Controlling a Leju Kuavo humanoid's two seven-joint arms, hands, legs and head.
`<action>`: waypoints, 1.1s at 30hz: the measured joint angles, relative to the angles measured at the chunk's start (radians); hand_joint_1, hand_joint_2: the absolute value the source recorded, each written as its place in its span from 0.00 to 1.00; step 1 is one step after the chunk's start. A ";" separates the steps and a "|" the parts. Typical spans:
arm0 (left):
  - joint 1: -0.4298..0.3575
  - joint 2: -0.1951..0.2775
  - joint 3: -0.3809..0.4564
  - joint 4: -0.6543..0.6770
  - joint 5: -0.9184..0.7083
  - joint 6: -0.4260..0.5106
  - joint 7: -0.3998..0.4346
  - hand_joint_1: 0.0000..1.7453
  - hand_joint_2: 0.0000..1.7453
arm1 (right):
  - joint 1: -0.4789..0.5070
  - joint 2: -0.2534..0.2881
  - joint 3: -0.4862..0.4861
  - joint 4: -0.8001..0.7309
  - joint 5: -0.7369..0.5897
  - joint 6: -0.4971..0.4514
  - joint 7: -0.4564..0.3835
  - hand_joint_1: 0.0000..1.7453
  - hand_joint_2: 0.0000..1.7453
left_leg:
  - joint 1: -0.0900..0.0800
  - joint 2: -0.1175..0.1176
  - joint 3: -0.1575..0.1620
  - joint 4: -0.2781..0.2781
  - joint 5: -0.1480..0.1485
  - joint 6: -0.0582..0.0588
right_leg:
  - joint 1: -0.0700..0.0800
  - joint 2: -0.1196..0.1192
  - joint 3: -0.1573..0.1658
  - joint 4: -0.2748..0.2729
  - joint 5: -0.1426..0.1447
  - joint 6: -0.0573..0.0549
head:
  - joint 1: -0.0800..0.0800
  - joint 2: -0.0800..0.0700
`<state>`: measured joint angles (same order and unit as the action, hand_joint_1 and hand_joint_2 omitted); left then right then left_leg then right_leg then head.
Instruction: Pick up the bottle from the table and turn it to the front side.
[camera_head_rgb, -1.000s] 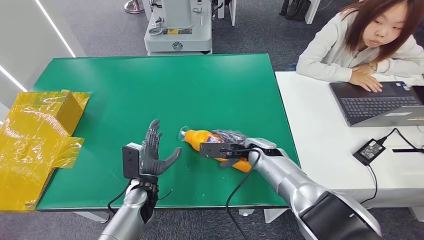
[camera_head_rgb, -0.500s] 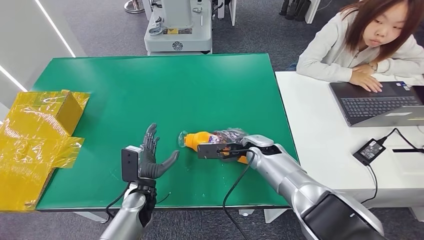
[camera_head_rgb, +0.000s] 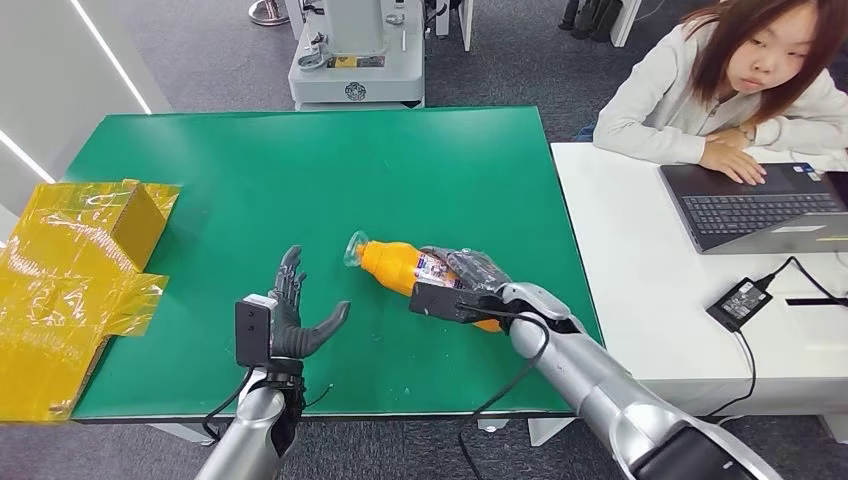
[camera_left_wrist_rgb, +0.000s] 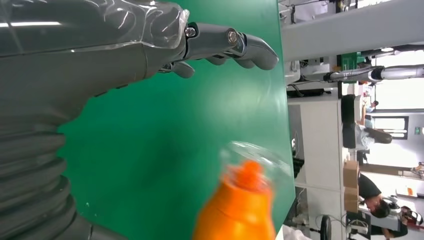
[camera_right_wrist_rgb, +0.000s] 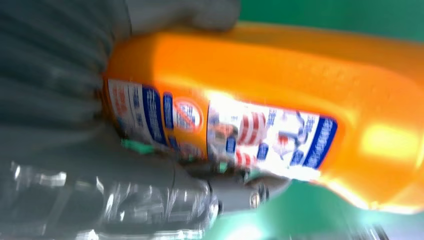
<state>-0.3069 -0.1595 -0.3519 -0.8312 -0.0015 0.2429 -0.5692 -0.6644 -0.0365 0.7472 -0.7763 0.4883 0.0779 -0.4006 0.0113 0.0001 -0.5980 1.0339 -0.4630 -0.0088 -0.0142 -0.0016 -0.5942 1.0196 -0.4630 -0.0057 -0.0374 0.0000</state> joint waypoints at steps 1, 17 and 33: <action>0.006 0.002 0.006 -0.006 -0.005 0.007 -0.001 0.00 1.00 | 0.036 -0.007 -0.027 -0.035 -0.018 -0.023 -0.021 1.00 1.00 | 0.000 0.000 0.000 0.000 0.000 0.000 | 0.000 0.000 0.000 0.000 0.000 0.000 | 0.000 0.000; 0.087 0.024 0.061 -0.141 -0.096 -0.101 0.035 0.00 1.00 | 0.505 -0.014 -0.386 -0.505 -0.109 -0.230 -0.138 1.00 1.00 | 0.000 -0.001 -0.003 0.000 -0.001 0.000 | 0.000 -0.001 -0.003 0.000 -0.001 0.000 | 0.000 0.000; -0.196 -0.018 -0.014 -0.109 0.180 -0.579 0.226 0.00 1.00 | 0.352 0.008 -0.444 -0.533 -0.071 -0.234 -0.202 1.00 1.00 | 0.000 -0.001 -0.003 0.000 0.002 0.000 | 0.000 -0.001 -0.003 0.001 0.002 0.000 | 0.000 0.000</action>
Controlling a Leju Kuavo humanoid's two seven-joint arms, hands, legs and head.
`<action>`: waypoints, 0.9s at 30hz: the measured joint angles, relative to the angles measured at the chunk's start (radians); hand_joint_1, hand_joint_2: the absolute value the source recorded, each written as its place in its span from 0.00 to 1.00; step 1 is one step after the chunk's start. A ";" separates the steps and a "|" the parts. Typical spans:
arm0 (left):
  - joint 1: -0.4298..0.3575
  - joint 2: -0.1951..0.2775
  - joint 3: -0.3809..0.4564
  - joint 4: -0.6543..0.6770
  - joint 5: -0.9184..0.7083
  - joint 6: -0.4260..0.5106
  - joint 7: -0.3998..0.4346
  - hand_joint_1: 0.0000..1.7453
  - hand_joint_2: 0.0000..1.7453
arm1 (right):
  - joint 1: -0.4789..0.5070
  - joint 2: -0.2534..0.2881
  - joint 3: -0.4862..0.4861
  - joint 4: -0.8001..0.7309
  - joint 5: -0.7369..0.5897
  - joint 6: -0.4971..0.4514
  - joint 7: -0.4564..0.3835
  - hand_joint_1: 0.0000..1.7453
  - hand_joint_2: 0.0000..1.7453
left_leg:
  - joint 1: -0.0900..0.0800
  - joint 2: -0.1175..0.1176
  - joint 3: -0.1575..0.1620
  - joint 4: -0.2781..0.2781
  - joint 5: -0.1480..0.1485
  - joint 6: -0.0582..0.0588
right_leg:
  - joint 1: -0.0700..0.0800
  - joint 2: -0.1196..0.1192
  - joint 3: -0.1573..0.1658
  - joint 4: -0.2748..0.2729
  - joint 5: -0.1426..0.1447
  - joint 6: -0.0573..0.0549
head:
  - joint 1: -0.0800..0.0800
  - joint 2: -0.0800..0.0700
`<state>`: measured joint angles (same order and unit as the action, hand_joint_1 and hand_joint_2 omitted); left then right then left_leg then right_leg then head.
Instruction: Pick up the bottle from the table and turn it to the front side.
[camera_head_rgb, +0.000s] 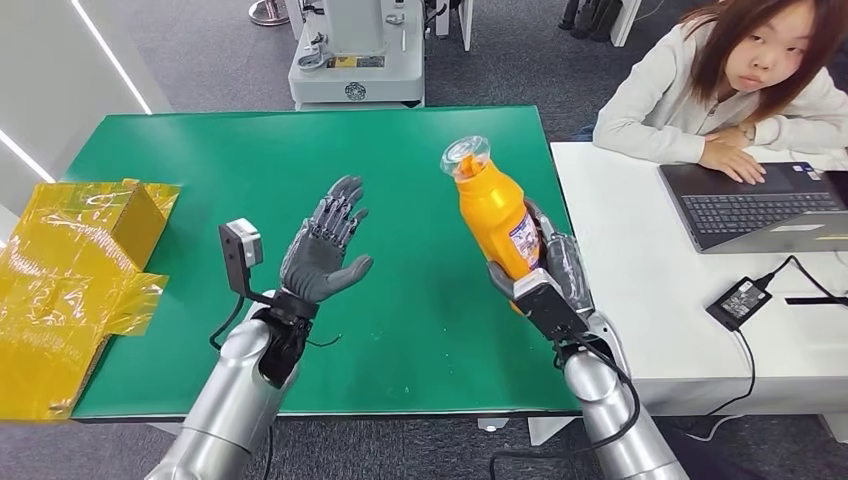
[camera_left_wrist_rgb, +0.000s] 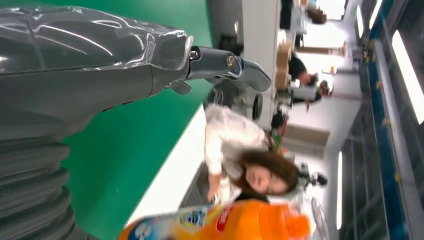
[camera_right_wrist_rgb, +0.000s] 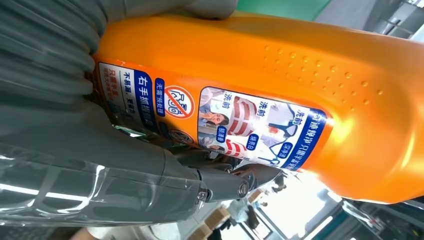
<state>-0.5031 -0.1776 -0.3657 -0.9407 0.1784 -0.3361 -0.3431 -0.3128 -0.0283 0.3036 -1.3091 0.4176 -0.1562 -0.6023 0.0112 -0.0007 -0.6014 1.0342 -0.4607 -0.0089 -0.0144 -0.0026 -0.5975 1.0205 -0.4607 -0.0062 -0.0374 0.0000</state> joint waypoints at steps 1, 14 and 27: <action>-0.019 -0.001 -0.007 0.009 0.014 -0.016 0.010 0.00 1.00 | -0.010 0.001 0.006 -0.004 0.006 0.002 0.007 1.00 1.00 | 0.000 0.000 0.000 0.000 0.000 0.000 | 0.000 0.000 0.000 0.000 0.000 0.000 | 0.000 0.000; -0.137 -0.008 -0.072 0.093 0.101 -0.065 0.053 0.00 1.00 | -0.133 0.033 0.078 0.028 0.034 0.050 0.052 1.00 1.00 | 0.000 0.000 0.000 0.000 0.000 0.000 | 0.000 0.000 0.000 0.000 0.000 0.000 | 0.000 0.000; -0.191 -0.011 -0.105 0.137 0.154 -0.028 0.038 0.00 1.00 | -0.176 0.085 0.145 0.032 0.021 0.073 0.086 1.00 1.00 | 0.000 0.001 -0.001 0.000 0.000 0.000 | 0.000 0.001 -0.001 0.000 0.000 0.000 | 0.000 0.000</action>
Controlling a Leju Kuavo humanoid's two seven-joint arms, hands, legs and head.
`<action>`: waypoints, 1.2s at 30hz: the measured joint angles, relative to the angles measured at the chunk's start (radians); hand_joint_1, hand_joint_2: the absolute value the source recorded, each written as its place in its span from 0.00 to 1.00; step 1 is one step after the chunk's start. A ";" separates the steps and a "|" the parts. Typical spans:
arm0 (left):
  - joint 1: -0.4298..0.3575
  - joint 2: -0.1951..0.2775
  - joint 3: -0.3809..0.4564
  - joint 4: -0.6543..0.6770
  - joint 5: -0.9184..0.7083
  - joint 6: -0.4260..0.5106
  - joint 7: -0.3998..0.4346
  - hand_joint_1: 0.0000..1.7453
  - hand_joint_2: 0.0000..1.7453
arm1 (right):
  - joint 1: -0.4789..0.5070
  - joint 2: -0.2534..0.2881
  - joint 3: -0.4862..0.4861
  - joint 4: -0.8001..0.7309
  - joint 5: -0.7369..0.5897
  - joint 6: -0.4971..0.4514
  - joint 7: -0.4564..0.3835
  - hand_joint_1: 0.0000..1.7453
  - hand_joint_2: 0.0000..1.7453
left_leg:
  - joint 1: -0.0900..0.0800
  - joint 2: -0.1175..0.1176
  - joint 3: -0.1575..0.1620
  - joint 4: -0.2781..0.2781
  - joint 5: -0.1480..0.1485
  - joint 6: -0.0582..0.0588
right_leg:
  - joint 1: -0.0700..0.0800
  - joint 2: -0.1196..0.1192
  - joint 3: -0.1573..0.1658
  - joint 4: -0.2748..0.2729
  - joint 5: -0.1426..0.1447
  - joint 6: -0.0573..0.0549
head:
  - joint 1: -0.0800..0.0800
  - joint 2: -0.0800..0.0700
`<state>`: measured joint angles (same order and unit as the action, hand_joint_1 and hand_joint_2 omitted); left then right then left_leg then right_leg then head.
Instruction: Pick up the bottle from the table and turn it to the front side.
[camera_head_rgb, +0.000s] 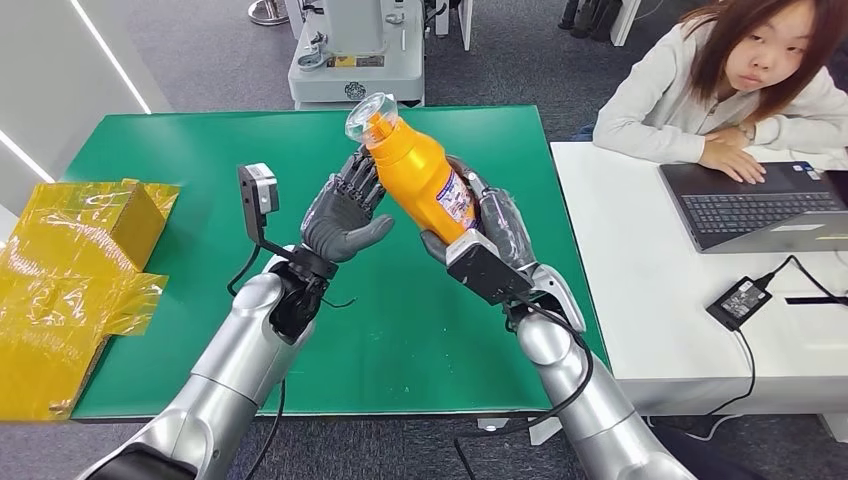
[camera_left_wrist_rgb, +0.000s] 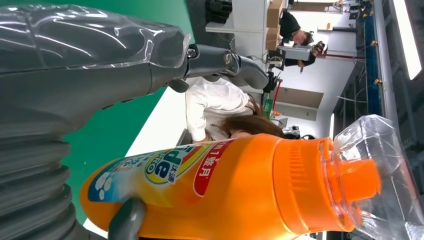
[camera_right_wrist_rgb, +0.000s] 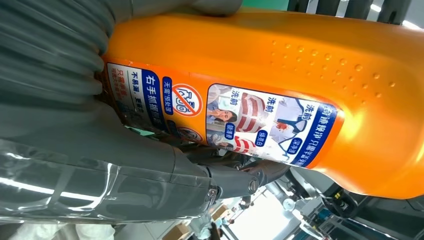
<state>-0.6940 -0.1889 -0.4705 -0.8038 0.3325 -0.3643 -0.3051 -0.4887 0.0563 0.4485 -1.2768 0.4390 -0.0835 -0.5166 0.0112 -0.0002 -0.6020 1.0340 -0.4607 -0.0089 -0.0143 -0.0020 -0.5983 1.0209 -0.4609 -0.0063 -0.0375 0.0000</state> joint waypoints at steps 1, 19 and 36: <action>-0.004 -0.001 -0.002 0.002 0.002 0.005 0.000 0.00 1.00 | 0.000 0.001 0.001 0.000 0.000 0.000 0.000 1.00 1.00 | 0.000 0.000 0.000 0.000 0.000 0.000 | 0.000 0.000 0.000 0.000 0.000 0.000 | 0.000 0.000; -0.018 0.022 -0.031 -0.054 0.094 -0.020 0.071 0.00 1.00 | 0.019 0.005 0.016 0.005 0.082 0.015 0.045 1.00 1.00 | 0.000 0.000 0.000 0.000 0.000 0.000 | 0.000 0.000 0.000 0.000 0.000 0.000 | 0.000 0.000; 0.017 0.044 -0.076 -0.070 0.073 0.016 0.062 0.00 1.00 | 0.039 0.004 0.017 -0.047 0.103 0.025 0.045 1.00 1.00 | 0.000 0.000 0.000 0.000 0.000 0.000 | 0.000 0.000 0.000 0.000 0.000 0.000 | 0.000 0.000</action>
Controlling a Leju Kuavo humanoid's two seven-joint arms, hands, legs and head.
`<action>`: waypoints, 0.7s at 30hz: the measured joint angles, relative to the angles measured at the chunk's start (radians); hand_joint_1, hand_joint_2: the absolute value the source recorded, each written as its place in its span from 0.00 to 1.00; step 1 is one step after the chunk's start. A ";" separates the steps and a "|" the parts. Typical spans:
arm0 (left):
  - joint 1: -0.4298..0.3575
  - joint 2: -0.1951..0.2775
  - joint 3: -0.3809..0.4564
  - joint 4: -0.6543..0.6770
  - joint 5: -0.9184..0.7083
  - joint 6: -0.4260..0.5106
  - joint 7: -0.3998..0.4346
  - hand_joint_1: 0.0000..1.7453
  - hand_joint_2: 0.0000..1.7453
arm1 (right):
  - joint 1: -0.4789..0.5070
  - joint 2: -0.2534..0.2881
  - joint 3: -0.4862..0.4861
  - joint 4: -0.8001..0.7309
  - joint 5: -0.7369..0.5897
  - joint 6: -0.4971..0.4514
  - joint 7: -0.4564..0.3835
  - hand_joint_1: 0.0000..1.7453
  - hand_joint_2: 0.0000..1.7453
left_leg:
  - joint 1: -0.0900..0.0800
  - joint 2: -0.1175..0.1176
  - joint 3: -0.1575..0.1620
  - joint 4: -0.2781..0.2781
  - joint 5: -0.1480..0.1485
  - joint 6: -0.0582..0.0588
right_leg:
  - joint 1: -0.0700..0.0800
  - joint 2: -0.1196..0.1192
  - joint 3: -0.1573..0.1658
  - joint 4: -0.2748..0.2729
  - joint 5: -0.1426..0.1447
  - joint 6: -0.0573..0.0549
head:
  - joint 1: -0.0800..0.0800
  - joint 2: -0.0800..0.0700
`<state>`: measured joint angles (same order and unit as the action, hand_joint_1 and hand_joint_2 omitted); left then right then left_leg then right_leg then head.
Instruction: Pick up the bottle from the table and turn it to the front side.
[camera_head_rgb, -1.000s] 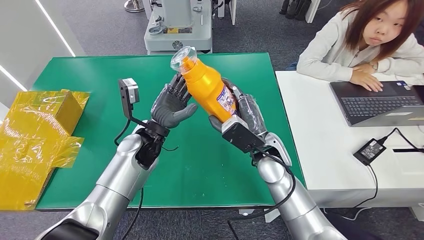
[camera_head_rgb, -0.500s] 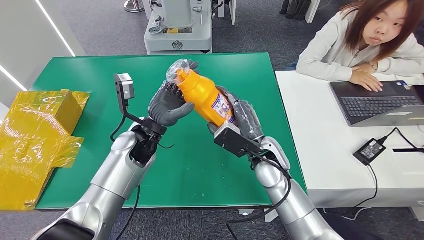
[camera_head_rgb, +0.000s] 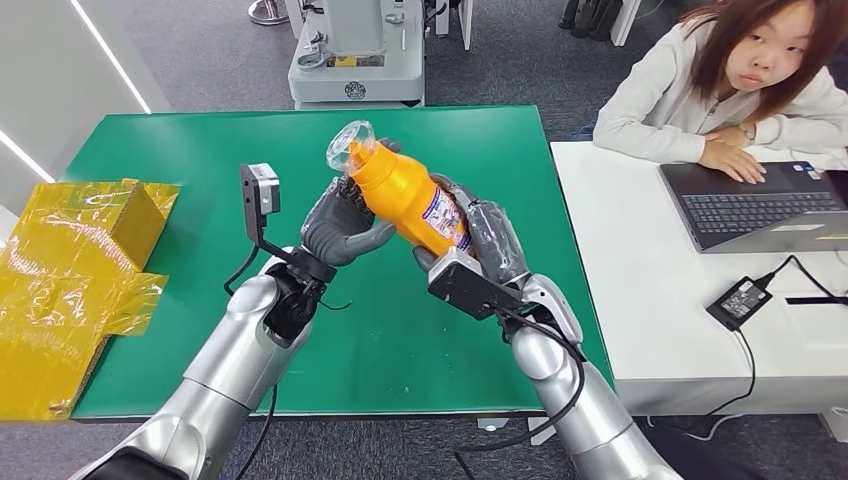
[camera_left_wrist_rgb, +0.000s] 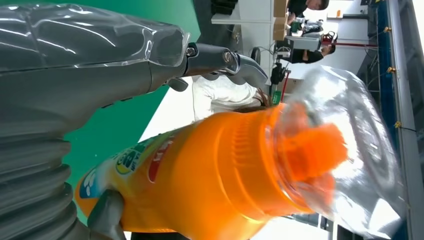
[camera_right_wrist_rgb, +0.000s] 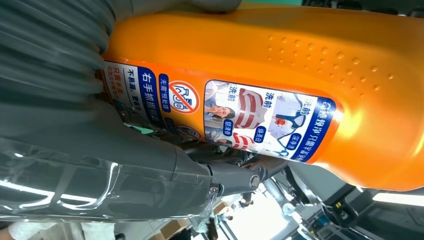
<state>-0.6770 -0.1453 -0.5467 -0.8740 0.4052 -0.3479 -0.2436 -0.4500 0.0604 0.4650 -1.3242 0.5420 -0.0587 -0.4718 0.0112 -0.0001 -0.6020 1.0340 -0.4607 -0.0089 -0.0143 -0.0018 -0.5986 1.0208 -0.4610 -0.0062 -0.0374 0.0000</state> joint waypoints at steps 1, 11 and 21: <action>0.000 0.000 0.000 0.000 0.005 -0.004 0.000 0.00 1.00 | 0.000 0.000 0.000 -0.004 0.001 0.000 -0.001 1.00 1.00 | 0.000 0.000 0.000 0.000 0.000 0.000 | 0.000 0.000 0.000 0.000 0.000 0.000 | 0.000 0.000; -0.001 0.000 -0.001 0.000 0.056 -0.041 0.018 0.00 1.00 | -0.015 0.000 0.015 -0.002 0.024 -0.017 0.008 0.99 1.00 | 0.000 0.000 0.000 0.000 0.000 0.000 | 0.000 0.000 0.000 0.000 0.000 0.000 | 0.000 0.000; 0.000 0.002 -0.011 -0.035 0.053 0.000 0.006 0.00 1.00 | -0.043 0.001 0.025 0.084 0.002 -0.031 -0.003 1.00 1.00 | 0.000 0.000 0.000 0.000 0.000 0.000 | 0.000 0.000 0.000 0.000 0.000 0.000 | 0.000 0.000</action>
<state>-0.6771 -0.1430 -0.5573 -0.9090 0.4584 -0.3480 -0.2374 -0.4935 0.0616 0.4898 -1.2401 0.5436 -0.0900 -0.4749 0.0112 -0.0004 -0.6022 1.0340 -0.4607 -0.0089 -0.0143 -0.0021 -0.5984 1.0210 -0.4609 -0.0062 -0.0374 0.0000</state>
